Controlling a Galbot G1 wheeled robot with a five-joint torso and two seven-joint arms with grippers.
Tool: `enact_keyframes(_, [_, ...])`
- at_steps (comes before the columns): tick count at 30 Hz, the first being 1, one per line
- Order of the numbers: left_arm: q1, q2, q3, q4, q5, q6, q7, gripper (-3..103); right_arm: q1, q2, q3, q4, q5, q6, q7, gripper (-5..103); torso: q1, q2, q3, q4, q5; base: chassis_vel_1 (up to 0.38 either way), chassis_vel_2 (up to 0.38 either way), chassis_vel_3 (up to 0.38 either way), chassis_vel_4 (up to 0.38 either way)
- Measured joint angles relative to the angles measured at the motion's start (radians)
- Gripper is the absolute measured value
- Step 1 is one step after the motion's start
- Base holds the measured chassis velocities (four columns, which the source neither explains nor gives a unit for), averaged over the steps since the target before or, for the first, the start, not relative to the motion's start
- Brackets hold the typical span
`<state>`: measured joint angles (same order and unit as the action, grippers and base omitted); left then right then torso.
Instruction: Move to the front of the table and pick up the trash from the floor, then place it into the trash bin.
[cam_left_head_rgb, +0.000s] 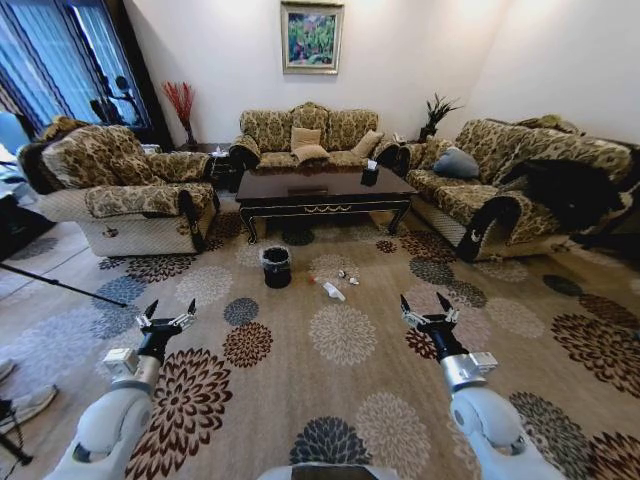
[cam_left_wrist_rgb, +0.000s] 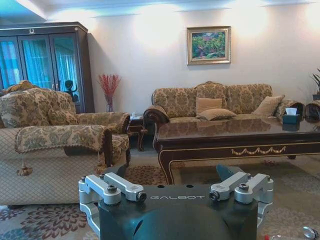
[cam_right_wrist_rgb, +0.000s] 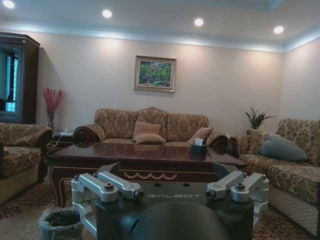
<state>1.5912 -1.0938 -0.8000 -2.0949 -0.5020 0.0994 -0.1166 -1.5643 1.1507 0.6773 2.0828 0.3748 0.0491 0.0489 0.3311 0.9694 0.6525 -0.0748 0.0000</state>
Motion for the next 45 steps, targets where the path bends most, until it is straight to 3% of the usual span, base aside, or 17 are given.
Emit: enact_keyframes(45, [0.006, -0.013, -0.002, 0.012, -0.012, 0.001, -0.004, 100, -0.007, 0.011, -0.001, -0.007, 0.000, 0.005, -0.002, 100, -0.090, -0.209, -0.120, 0.0000, 0.0001, 0.000, 0.000, 0.000, 0.000])
